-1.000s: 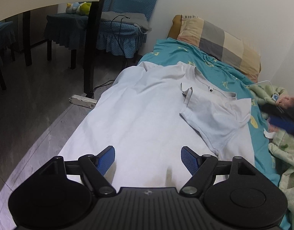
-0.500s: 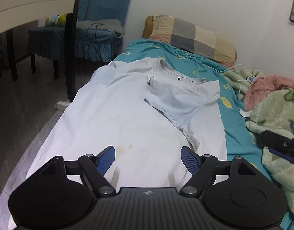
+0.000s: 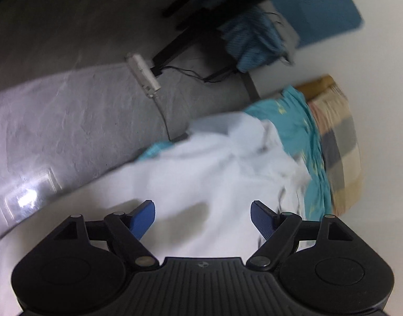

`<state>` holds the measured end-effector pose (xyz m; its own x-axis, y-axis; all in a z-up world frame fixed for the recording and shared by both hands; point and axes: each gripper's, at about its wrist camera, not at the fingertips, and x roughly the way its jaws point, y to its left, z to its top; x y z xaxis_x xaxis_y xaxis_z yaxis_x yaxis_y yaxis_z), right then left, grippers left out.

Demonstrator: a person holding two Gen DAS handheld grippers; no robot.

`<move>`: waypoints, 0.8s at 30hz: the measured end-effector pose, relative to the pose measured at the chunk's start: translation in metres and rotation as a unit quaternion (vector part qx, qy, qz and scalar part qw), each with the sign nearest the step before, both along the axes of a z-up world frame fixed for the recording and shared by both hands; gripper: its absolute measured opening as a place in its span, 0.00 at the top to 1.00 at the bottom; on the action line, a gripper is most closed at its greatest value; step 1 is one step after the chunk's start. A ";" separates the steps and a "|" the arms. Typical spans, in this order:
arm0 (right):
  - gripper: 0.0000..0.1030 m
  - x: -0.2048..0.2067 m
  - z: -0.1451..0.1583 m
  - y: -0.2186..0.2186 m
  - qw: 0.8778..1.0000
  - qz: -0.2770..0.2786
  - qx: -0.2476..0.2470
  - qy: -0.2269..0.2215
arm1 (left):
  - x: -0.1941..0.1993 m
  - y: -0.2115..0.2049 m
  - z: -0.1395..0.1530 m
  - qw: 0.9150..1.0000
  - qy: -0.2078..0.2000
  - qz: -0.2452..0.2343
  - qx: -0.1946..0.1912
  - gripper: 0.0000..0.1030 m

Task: Fold clothes

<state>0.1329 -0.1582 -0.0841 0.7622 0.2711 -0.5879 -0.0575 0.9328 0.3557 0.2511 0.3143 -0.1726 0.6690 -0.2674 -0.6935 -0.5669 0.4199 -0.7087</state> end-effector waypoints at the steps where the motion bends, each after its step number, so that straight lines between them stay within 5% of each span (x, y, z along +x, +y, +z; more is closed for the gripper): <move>1: 0.52 0.003 -0.002 0.000 1.000 0.000 0.003 0.006 | 0.009 0.011 -0.009 1.000 0.004 0.016 -0.008 0.19; 6: 0.52 0.023 -0.016 -0.003 0.998 0.000 0.041 0.048 | 0.053 0.050 -0.059 0.997 0.011 0.049 -0.057 0.13; 9: 0.52 0.039 -0.026 -0.008 0.994 -0.003 0.079 0.077 | 0.072 0.055 -0.088 0.991 0.004 0.034 -0.130 0.23; 13: 0.52 0.055 -0.043 -0.018 0.986 -0.019 0.126 0.112 | 0.090 0.055 -0.105 0.991 0.015 0.030 -0.133 0.34; 15: 0.51 0.057 -0.050 -0.024 0.981 -0.033 0.140 0.128 | 0.094 0.052 -0.105 0.993 0.017 0.030 -0.115 0.70; 18: 0.51 0.055 -0.055 -0.033 0.974 -0.048 0.169 0.143 | 0.096 0.047 -0.090 0.998 0.005 0.025 -0.057 0.98; 24: 0.51 0.048 -0.043 -0.038 0.974 -0.046 0.182 0.125 | 0.101 0.027 -0.024 0.995 -0.021 -0.011 0.101 1.00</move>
